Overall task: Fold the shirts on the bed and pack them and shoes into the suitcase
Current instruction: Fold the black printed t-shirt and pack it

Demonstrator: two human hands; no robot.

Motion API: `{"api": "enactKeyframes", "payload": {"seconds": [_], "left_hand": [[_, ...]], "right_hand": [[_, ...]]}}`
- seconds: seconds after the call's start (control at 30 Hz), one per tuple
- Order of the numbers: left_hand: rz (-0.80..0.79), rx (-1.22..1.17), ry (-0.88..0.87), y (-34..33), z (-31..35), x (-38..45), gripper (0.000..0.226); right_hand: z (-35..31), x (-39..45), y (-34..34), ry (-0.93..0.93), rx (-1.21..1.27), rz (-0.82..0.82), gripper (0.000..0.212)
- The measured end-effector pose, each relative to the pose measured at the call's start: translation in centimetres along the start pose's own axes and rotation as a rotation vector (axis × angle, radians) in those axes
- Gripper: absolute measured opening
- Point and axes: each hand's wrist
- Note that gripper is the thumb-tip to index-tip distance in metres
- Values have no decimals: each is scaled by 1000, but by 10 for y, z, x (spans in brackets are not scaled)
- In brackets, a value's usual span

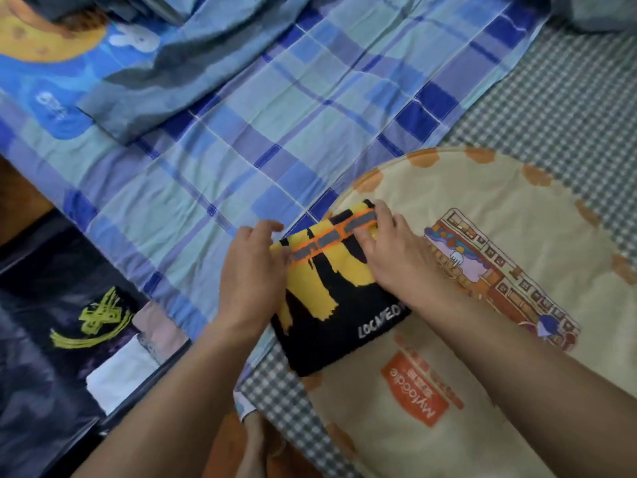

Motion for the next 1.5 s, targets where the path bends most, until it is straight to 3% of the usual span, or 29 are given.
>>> {"api": "enactKeyframes", "payload": {"seconds": [0.1,0.17,0.27,0.37,0.5,0.57,0.63,0.7,0.8,0.9,1.03,1.13,1.2,1.33,1.5], "left_hand": [[114,323,-313,-9,14,-5,51],[125,408,-490,-23,23,-32,56],[110,428,-428,-29,7,-56,60],[46,394,-215,-36,-29,-50,66],[-66,299,-223,-48,-40,-37,73],[25,243,-182,-39,-33,-45,68],[45,110,30,-25,-26,-62,63],[-88,-88,267,-16,-27,-72,68],[-222,-345,270,0,-43,-63,78],[-330,-534,220,45,-68,-51,74],[-247,-640,219,131,-155,-69,59],[-154,-648,488,184,-259,-93,56],[-172,-625,695,203,-337,-99,60],[-163,-491,837,186,-497,-80,59],[81,-330,835,128,-622,0,52]], "right_hand": [[21,-41,4,-99,106,60,53],[26,-57,4,-149,81,224,51],[-12,-72,11,3,139,477,49],[-31,-69,-16,159,78,286,60],[-4,-47,-54,48,0,56,72],[-7,-50,-47,17,45,26,71],[-13,-61,-33,-76,96,7,70],[-16,-67,-20,-190,142,-58,67],[-25,-70,7,-357,441,-210,56],[-56,-92,31,-314,638,-224,43],[-155,-140,16,-237,698,-196,48],[-248,-166,-43,-48,678,-303,55],[-308,-177,-103,14,634,-404,57],[-412,-178,-255,74,545,-578,59],[-502,-134,-416,145,465,-501,52]]}}
Point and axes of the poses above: each hand's wrist, its own x-axis towards the middle knuckle, its own y-axis out of the back of the hand, z = x × y, and after that the axes turned 13 degrees about z, right-handed
